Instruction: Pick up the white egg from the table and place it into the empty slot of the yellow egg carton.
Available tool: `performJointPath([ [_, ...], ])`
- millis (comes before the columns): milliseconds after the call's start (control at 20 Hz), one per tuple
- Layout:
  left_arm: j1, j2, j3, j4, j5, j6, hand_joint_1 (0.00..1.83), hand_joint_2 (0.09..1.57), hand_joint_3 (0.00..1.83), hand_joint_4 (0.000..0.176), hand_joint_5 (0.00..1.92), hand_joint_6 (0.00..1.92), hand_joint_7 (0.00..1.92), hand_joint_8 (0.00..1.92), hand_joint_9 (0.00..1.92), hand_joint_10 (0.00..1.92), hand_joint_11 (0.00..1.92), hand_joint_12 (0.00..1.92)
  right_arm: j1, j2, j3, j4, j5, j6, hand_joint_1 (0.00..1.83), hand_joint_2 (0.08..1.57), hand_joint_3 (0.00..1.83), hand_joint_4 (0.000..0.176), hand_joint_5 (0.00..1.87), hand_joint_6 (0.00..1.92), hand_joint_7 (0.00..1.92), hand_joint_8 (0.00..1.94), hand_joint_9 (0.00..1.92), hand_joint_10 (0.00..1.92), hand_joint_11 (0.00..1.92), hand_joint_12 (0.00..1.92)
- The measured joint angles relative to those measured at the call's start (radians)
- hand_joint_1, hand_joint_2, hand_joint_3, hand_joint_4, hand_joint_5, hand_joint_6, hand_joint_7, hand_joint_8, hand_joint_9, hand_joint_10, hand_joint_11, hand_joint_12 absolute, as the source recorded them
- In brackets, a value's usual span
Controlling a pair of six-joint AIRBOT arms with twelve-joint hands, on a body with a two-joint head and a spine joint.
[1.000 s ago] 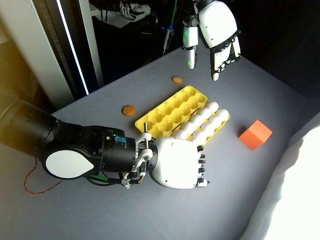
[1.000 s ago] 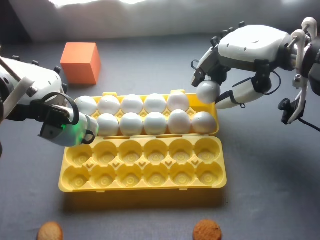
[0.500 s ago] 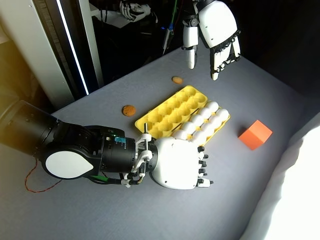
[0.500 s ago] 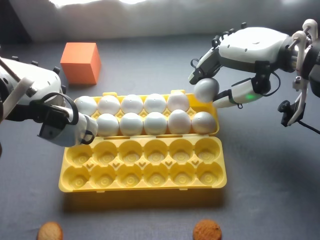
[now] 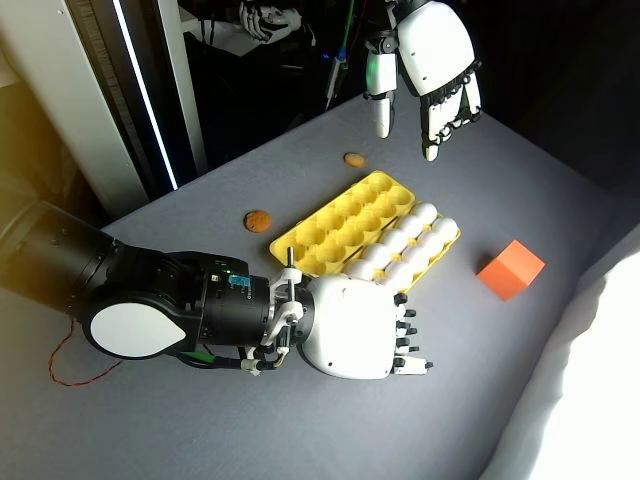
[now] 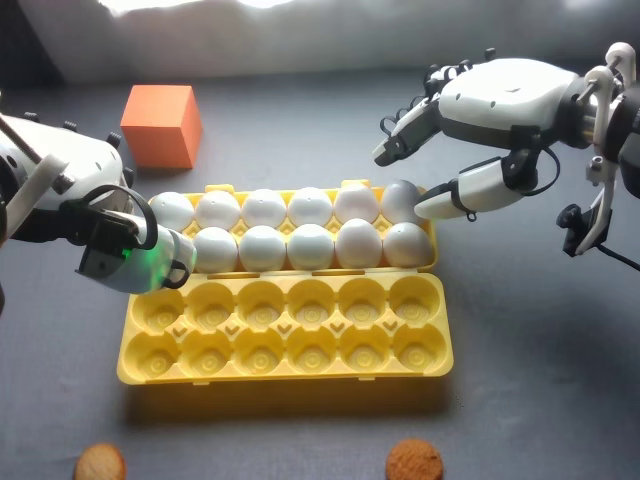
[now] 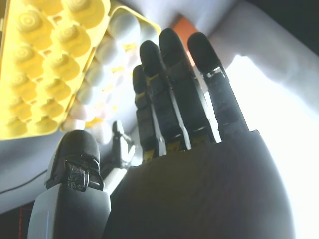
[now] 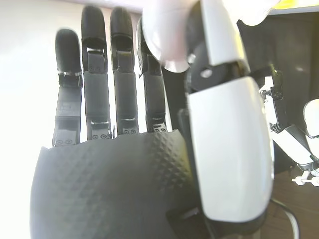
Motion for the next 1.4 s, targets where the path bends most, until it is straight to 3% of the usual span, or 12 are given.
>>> performJointPath([
  [150,0.000,0.000,0.000,0.000,0.000,0.000,0.00,1.33,0.00,0.000,0.53,0.00,0.72,0.00,0.70,0.00,0.18,1.21,-0.001,0.000,0.000,0.000,0.000,0.000,0.85,1.11,0.00,0.000,0.58,0.00,0.62,0.00,0.53,0.12,0.02,1.36],
  [400,0.000,0.000,0.000,0.000,0.000,0.000,0.00,1.33,0.00,0.000,0.54,0.00,0.72,0.00,0.71,0.01,0.19,1.22,0.003,0.001,0.000,-0.001,0.003,0.000,0.86,1.10,0.00,0.000,0.59,0.00,0.65,0.01,0.57,0.12,0.05,1.35],
  [600,0.000,0.000,0.000,0.000,0.000,0.000,0.00,1.34,0.00,0.000,0.53,0.00,0.71,0.00,0.70,0.00,0.17,1.21,0.046,0.053,-0.003,-0.005,0.014,0.016,0.84,1.11,0.00,0.000,0.58,0.01,0.63,0.00,0.55,0.11,0.03,1.35],
  [700,0.000,0.000,0.000,0.000,0.000,0.000,0.00,1.33,0.00,0.000,0.55,0.01,0.73,0.01,0.72,0.01,0.20,1.22,0.066,0.103,-0.021,-0.076,0.015,0.016,0.85,1.11,0.00,0.000,0.57,0.00,0.63,0.00,0.55,0.11,0.01,1.35],
  [1000,0.000,0.000,0.000,0.000,-0.002,0.001,0.00,1.33,0.00,0.000,0.56,0.00,0.75,0.01,0.73,0.01,0.21,1.20,0.125,0.328,-0.254,-0.272,0.023,0.020,0.85,1.09,0.00,0.000,0.56,0.01,0.62,0.01,0.54,0.09,0.00,1.34],
  [1300,0.000,0.000,0.000,0.000,0.000,0.003,0.00,1.34,0.00,0.000,0.55,0.01,0.73,0.00,0.72,0.01,0.18,1.23,0.039,0.545,-0.459,-0.356,-0.002,0.026,0.86,1.09,0.00,0.000,0.59,0.02,0.64,0.02,0.57,0.10,0.01,1.34],
  [1400,0.000,0.000,0.000,0.000,-0.001,0.003,0.00,1.34,0.00,0.000,0.55,0.00,0.73,0.00,0.71,0.00,0.18,1.21,0.032,0.580,-0.505,-0.386,-0.001,0.026,0.83,1.11,0.01,0.000,0.60,0.02,0.65,0.02,0.57,0.10,0.02,1.35],
])
